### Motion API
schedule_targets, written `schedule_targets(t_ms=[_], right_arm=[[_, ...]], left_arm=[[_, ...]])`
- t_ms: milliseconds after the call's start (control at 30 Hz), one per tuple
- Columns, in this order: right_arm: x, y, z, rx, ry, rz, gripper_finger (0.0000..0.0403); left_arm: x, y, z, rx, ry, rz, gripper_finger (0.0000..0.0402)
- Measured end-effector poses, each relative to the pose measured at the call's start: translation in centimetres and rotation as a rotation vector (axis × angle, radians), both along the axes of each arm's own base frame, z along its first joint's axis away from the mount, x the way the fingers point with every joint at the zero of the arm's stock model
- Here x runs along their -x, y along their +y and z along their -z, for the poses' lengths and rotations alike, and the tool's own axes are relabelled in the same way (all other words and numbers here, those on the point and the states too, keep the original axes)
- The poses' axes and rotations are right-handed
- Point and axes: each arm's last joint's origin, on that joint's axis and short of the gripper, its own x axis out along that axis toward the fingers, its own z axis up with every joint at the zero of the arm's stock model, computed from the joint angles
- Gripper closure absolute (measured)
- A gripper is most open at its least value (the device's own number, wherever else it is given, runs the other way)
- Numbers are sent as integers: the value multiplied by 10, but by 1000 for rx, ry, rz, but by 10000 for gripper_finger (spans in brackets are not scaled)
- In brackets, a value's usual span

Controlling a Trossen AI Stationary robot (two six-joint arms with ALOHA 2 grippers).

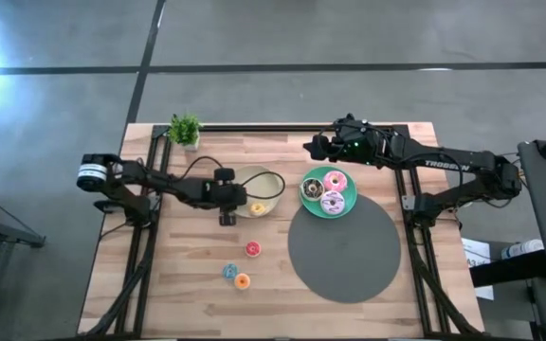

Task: Pick & Place donuts
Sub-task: Put the small red donut on the white plate, then put the small orange donut on the white plate

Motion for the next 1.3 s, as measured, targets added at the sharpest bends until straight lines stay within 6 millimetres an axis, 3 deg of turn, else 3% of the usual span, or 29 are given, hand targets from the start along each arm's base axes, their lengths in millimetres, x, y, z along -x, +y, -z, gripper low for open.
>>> schedule_targets(t_ms=[200, 467, 633, 800, 967, 1100, 1300], right_arm=[[0, 0, 0, 0, -1, 1, 193], [0, 0, 0, 1, -1, 5, 193], [0, 0, 0, 4, 1, 7, 193], [0, 0, 0, 7, 2, 6, 193], [-2, 3, 1, -35, -5, -104, 193], [-21, 24, 19, -138, 42, -283, 193], [-66, 74, 77, -302, 220, -470, 193]], left_arm=[[-5, -3, -9, 105, 15, 65, 306], [-6, -5, -29, 163, -12, 88, 303], [2, -6, -50, 156, -95, 90, 303], [12, -6, -57, 176, -91, 58, 303], [22, -10, -69, 303, -161, 35, 303], [39, -15, -74, 454, -247, 43, 303], [71, -23, -64, 654, -335, -55, 303]])
